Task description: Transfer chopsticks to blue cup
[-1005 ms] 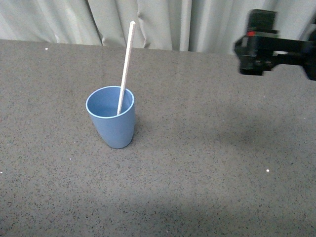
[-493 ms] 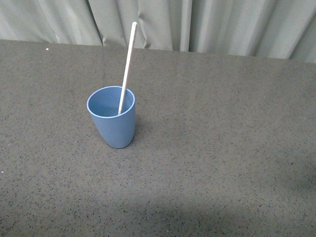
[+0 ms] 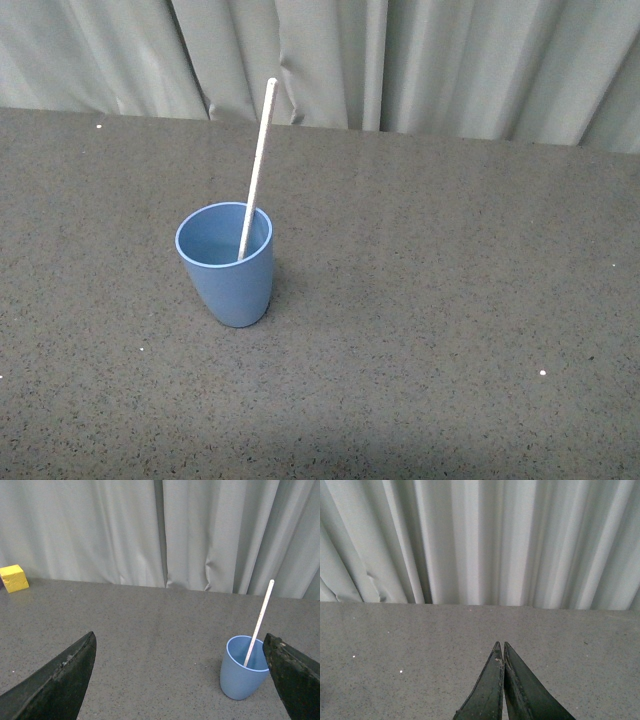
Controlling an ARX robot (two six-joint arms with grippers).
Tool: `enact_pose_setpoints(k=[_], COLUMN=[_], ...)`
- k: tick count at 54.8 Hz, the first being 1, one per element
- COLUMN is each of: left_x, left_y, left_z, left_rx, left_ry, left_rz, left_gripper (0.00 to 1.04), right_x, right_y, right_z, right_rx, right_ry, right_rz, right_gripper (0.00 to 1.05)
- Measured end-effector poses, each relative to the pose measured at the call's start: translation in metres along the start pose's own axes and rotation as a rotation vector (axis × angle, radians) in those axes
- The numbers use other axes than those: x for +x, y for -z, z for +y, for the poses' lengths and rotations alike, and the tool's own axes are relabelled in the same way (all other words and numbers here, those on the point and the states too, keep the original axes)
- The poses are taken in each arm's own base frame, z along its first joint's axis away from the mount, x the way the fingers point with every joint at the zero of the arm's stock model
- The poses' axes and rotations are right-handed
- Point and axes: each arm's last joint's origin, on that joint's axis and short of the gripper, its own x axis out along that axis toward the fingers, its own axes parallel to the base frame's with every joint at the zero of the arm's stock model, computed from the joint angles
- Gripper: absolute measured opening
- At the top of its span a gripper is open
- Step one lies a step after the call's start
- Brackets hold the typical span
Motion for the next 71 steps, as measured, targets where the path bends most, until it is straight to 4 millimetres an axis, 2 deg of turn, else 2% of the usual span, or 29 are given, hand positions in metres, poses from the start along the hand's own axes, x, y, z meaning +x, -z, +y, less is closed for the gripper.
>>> enact_pose_setpoints(k=[68,71], left_x=[0.000,0.000], left_y=[0.000,0.000], left_z=[0.000,0.000], left_rx=[0.000,0.000], left_ry=[0.000,0.000], left_rz=[0.000,0.000], left_gripper=[0.98,0.98], right_x=[-0.040,-0.040], right_y=[-0.001,0.000], right_z=[0.000,0.000], right_rx=[0.000,-0.002], right_ry=[-0.002,-0.002], right_rz=[-0.011,-0.010], right_gripper=[0.01,0.05])
